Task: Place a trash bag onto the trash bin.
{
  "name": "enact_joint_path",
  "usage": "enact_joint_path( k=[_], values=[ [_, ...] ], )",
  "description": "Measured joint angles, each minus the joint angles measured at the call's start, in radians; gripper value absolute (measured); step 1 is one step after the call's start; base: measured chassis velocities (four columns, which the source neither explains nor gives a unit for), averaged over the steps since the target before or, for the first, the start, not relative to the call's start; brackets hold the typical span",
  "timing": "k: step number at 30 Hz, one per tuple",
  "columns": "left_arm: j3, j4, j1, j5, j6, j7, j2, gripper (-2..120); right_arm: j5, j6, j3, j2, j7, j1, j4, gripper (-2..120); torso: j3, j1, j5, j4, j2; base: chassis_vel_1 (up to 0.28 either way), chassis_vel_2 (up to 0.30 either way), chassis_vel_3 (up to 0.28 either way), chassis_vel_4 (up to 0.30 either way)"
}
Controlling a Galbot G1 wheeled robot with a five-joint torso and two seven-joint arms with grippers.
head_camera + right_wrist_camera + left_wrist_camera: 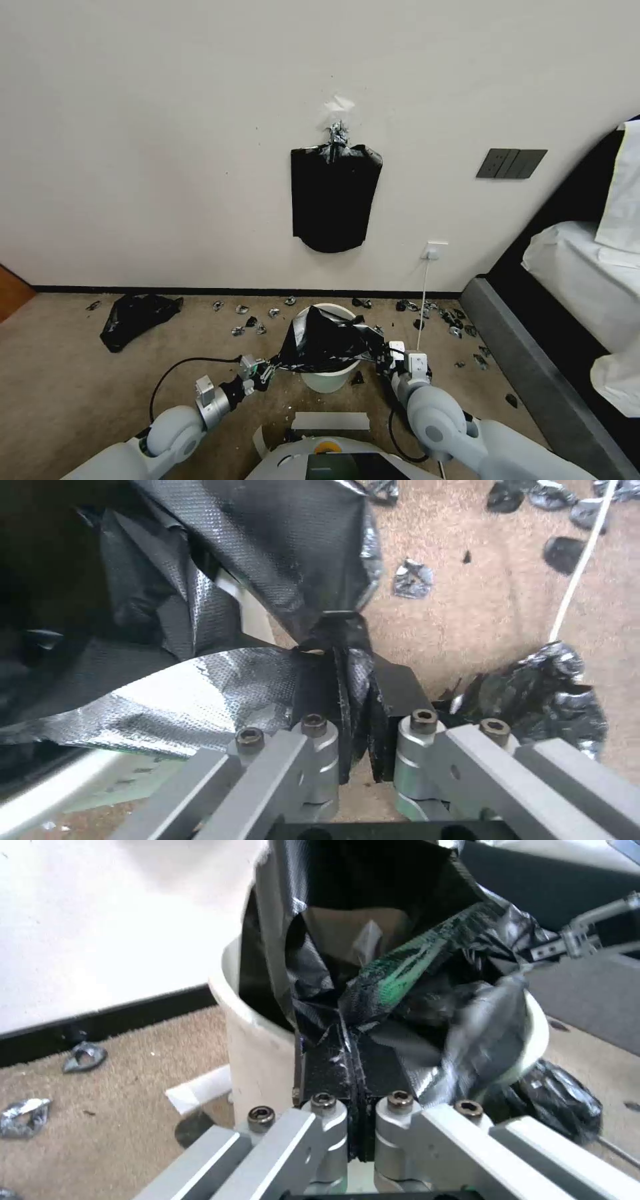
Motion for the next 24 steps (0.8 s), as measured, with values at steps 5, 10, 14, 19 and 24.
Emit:
enact_joint_path(
  k=[5, 10, 14, 19, 24],
  values=[
    [-0.004, 0.002, 0.004, 0.0, -0.002, 0.009, 0.003, 0, -0.004, -0.001, 0.001, -0.018, -0.002, -0.009, 0.003, 7, 0.0, 0.0, 0.0, 0.0, 0.0, 0.0, 0.0, 0.0, 0.0],
    [-0.007, 0.001, 0.006, 0.002, -0.004, 0.016, 0.01, 0, -0.01, -0.002, -0.004, -0.036, -0.003, -0.025, 0.014, 7, 0.0, 0.0, 0.0, 0.0, 0.0, 0.0, 0.0, 0.0, 0.0],
    [-0.015, -0.012, 0.002, -0.016, -0.017, 0.017, 0.016, 0, -0.015, -0.001, 0.0, -0.046, -0.003, -0.028, 0.026, 7, 0.0, 0.0, 0.0, 0.0, 0.0, 0.0, 0.0, 0.0, 0.0],
    [-0.014, -0.016, -0.024, -0.051, -0.02, 0.015, 0.012, 0, -0.018, 0.002, 0.003, -0.046, -0.003, -0.017, 0.025, 7, 0.0, 0.0, -0.0001, -0.0002, 0.0, 0.0, 0.0, 0.0, 0.0],
    [-0.013, -0.025, -0.031, -0.074, -0.02, 0.015, 0.026, 0, -0.018, 0.003, 0.004, -0.058, -0.003, -0.015, 0.033, 7, 0.0, 0.0, 0.0, 0.0, 0.0, 0.0, 0.0, 0.0, 0.0]
  ],
)
